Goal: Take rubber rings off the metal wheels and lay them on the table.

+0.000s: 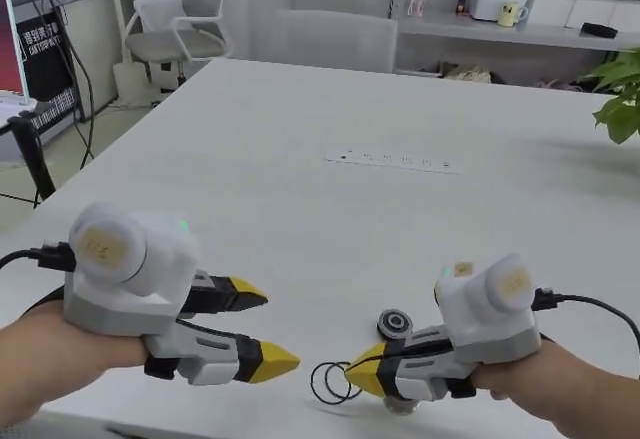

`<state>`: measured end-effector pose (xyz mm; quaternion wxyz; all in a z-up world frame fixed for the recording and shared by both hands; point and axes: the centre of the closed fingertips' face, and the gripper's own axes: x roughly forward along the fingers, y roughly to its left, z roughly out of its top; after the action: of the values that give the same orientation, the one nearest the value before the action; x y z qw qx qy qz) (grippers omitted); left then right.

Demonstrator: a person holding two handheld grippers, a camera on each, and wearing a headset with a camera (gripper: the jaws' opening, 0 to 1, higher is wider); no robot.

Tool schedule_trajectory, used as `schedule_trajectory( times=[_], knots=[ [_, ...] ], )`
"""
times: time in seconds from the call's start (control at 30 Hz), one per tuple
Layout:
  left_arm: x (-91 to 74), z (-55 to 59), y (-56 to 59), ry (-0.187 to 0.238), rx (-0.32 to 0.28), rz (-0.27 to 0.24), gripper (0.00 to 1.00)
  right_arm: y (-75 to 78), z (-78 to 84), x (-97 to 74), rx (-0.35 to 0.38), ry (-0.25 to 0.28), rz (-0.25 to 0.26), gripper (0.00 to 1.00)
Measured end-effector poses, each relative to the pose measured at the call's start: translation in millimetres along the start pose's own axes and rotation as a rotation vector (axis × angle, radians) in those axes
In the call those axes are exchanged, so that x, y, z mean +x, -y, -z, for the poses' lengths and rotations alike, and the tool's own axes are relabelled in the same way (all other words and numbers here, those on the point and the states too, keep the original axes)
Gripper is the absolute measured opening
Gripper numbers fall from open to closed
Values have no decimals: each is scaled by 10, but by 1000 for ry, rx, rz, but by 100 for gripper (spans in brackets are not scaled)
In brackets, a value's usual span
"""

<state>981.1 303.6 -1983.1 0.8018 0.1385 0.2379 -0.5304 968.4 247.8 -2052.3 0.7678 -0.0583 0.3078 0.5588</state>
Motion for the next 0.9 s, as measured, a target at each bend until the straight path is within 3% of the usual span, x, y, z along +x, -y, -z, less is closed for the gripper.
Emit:
schedule_trajectory(
  times=[0.43,0.9],
  knots=[
    [22,-19,-79,0,-8,-2,45,-30,52,114,-41,-54,-23,0],
    [32,5,-145,-12,-15,-8,45,48,101,163,-76,-80,-14,0]
  ],
)
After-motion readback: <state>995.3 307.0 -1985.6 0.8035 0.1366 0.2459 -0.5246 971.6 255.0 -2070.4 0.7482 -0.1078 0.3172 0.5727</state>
